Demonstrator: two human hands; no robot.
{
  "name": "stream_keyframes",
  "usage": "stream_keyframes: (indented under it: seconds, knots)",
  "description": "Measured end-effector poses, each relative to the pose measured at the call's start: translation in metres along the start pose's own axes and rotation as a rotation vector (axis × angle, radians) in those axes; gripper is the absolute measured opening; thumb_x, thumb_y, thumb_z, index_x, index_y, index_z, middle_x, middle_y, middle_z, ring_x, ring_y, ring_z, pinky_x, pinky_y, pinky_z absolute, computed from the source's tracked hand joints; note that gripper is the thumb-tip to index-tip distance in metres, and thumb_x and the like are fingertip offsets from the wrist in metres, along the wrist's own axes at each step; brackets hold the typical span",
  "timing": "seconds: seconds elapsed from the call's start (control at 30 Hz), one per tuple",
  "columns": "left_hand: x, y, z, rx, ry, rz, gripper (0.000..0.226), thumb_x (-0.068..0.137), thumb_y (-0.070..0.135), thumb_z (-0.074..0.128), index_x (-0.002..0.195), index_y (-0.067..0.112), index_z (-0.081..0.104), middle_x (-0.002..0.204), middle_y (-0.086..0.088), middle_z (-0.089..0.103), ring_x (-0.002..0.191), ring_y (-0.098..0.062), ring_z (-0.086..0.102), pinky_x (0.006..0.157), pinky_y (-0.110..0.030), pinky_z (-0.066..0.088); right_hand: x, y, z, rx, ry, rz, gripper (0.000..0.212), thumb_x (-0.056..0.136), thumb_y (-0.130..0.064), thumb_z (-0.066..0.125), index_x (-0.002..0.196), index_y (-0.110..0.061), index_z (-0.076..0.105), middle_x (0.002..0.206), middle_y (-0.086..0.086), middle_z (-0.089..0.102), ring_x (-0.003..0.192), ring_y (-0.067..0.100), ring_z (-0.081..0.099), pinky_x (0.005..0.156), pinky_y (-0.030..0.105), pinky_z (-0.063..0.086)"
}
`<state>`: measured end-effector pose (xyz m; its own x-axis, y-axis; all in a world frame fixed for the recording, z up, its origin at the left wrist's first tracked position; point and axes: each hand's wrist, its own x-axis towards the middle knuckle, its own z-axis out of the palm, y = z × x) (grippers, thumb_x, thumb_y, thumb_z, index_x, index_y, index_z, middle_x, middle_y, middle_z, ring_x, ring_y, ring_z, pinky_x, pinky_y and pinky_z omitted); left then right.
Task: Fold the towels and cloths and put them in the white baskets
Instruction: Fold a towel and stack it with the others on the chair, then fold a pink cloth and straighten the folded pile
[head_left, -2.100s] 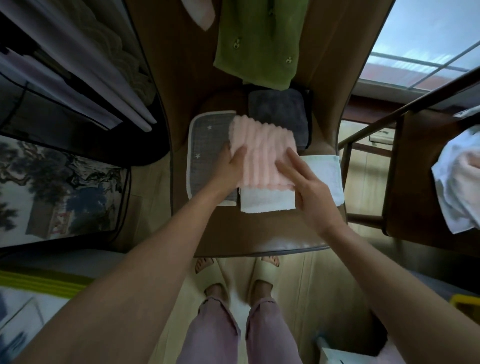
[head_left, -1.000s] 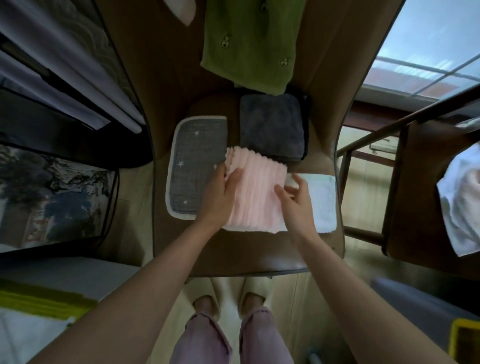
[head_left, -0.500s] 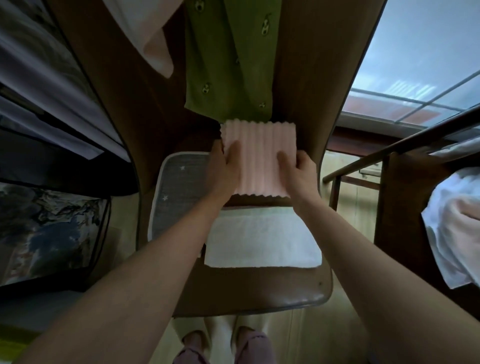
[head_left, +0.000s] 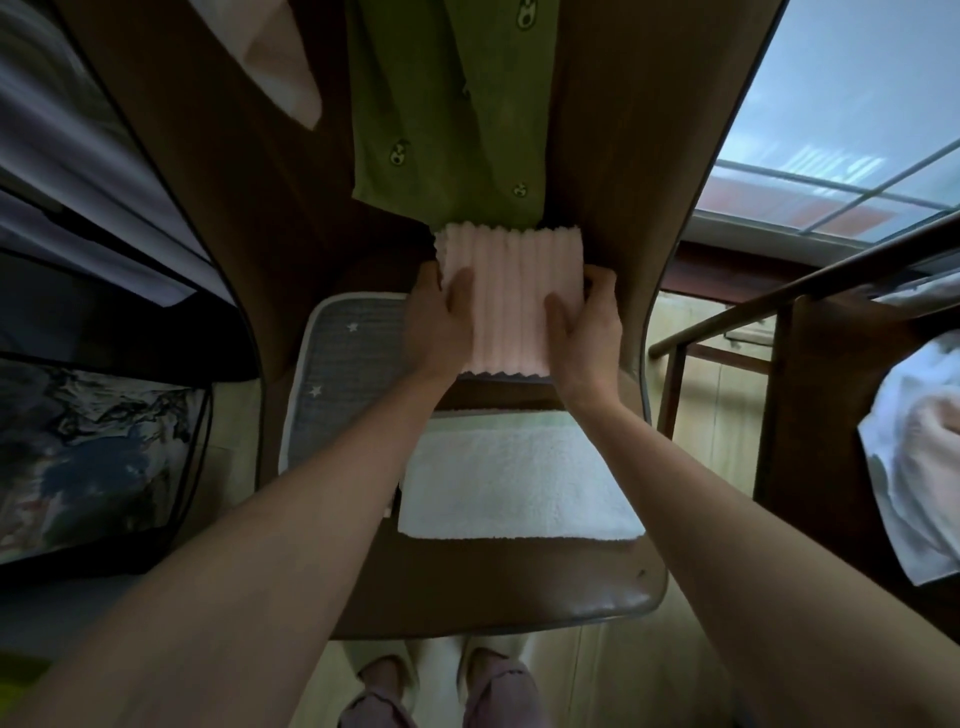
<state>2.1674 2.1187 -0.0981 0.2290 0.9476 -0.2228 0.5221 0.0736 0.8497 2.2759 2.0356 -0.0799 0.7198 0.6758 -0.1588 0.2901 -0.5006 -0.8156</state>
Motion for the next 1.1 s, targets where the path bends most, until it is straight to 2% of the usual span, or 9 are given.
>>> stream_keyframes:
  seconds: [0.07, 0.17, 0.3, 0.5, 0.57, 0.63, 0.73, 0.9, 1.1]
  knots:
    - [-0.004, -0.007, 0.001, 0.113, 0.105, 0.093, 0.035, 0.102, 0.028, 0.043, 0.127, 0.005, 0.05, 0.121, -0.012, 0.055, 0.109, -0.024, 0.054, 0.095, -0.034, 0.042, -0.004, 0.004, 0.004, -0.205, 0.058, -0.147, 0.045, 0.099, -0.014, 0.046, 0.142, -0.009, 0.036, 0.142, 0.012, 0.04, 0.124, 0.023, 0.043, 0.097, 0.021, 0.034]
    - [-0.011, -0.014, 0.002, 0.351, 0.202, 0.408, 0.049, 0.101, 0.026, 0.037, 0.143, 0.002, 0.038, 0.146, -0.018, 0.041, 0.131, -0.029, 0.041, 0.109, -0.035, 0.03, 0.005, 0.014, 0.006, -0.458, 0.043, -0.456, 0.051, 0.102, -0.022, 0.037, 0.151, -0.009, 0.028, 0.157, 0.013, 0.027, 0.144, 0.026, 0.024, 0.117, 0.034, 0.017]
    - [-0.006, -0.035, 0.008, 0.563, -0.149, 0.458, 0.062, 0.1, 0.044, 0.011, 0.154, 0.013, 0.013, 0.162, -0.01, 0.009, 0.149, -0.025, 0.006, 0.121, -0.04, 0.009, 0.019, 0.046, 0.01, -0.571, -0.146, -0.503, 0.058, 0.103, -0.039, 0.019, 0.154, -0.01, 0.02, 0.16, 0.009, 0.019, 0.149, 0.02, 0.013, 0.12, 0.04, 0.019]
    - [0.006, -0.036, 0.004, 0.654, -0.389, 0.369, 0.063, 0.102, 0.045, 0.02, 0.154, 0.019, -0.001, 0.162, -0.004, -0.007, 0.149, -0.022, -0.002, 0.121, -0.047, 0.009, 0.023, 0.052, 0.014, -0.618, -0.309, -0.368, 0.063, 0.102, -0.045, 0.013, 0.155, -0.015, 0.004, 0.163, 0.004, 0.002, 0.149, 0.013, -0.005, 0.122, 0.035, 0.01]
    - [0.004, -0.024, -0.009, 0.752, -0.43, 0.318, 0.061, 0.103, 0.043, 0.025, 0.155, 0.019, 0.004, 0.163, -0.006, 0.001, 0.149, -0.025, 0.006, 0.12, -0.048, 0.01, 0.019, 0.038, 0.003, -0.661, -0.394, -0.323, 0.061, 0.104, -0.043, 0.019, 0.156, -0.015, 0.002, 0.163, 0.004, -0.001, 0.149, 0.015, -0.005, 0.122, 0.039, 0.01]
    - [-0.006, -0.003, -0.032, 0.754, -0.351, 0.284, 0.054, 0.102, 0.04, 0.028, 0.15, 0.015, 0.028, 0.154, -0.011, 0.031, 0.14, -0.029, 0.028, 0.115, -0.046, 0.022, 0.01, 0.013, -0.016, -0.632, -0.397, -0.302, 0.06, 0.104, -0.039, 0.028, 0.155, -0.014, 0.01, 0.163, 0.008, 0.007, 0.149, 0.024, 0.009, 0.12, 0.042, 0.017]
    - [-0.028, 0.042, -0.074, 0.713, -0.299, 0.267, 0.036, 0.1, 0.036, 0.037, 0.118, 0.015, 0.06, 0.119, -0.007, 0.063, 0.103, -0.023, 0.056, 0.088, -0.037, 0.046, -0.007, -0.037, -0.048, -0.515, -0.309, -0.333, 0.05, 0.102, -0.032, 0.04, 0.146, -0.009, 0.036, 0.152, 0.015, 0.035, 0.132, 0.034, 0.043, 0.107, 0.043, 0.038]
    - [-0.052, 0.139, -0.156, 0.561, -0.286, 0.246, 0.029, 0.101, 0.028, 0.042, 0.106, 0.011, 0.065, 0.103, -0.002, 0.067, 0.09, -0.02, 0.062, 0.076, -0.04, 0.051, -0.018, -0.14, -0.096, -0.365, -0.244, -0.435, 0.021, 0.098, -0.021, 0.048, 0.115, -0.01, 0.055, 0.111, 0.007, 0.058, 0.094, 0.026, 0.059, 0.07, 0.032, 0.042]
    - [-0.05, 0.217, -0.243, 0.569, -0.163, 0.28, 0.024, 0.099, 0.031, 0.043, 0.101, 0.019, 0.063, 0.095, 0.0, 0.065, 0.084, -0.02, 0.06, 0.072, -0.042, 0.052, -0.015, -0.248, -0.128, -0.297, -0.185, -0.53, 0.013, 0.098, -0.02, 0.05, 0.097, -0.009, 0.056, 0.089, 0.003, 0.057, 0.081, 0.025, 0.059, 0.064, 0.035, 0.041]
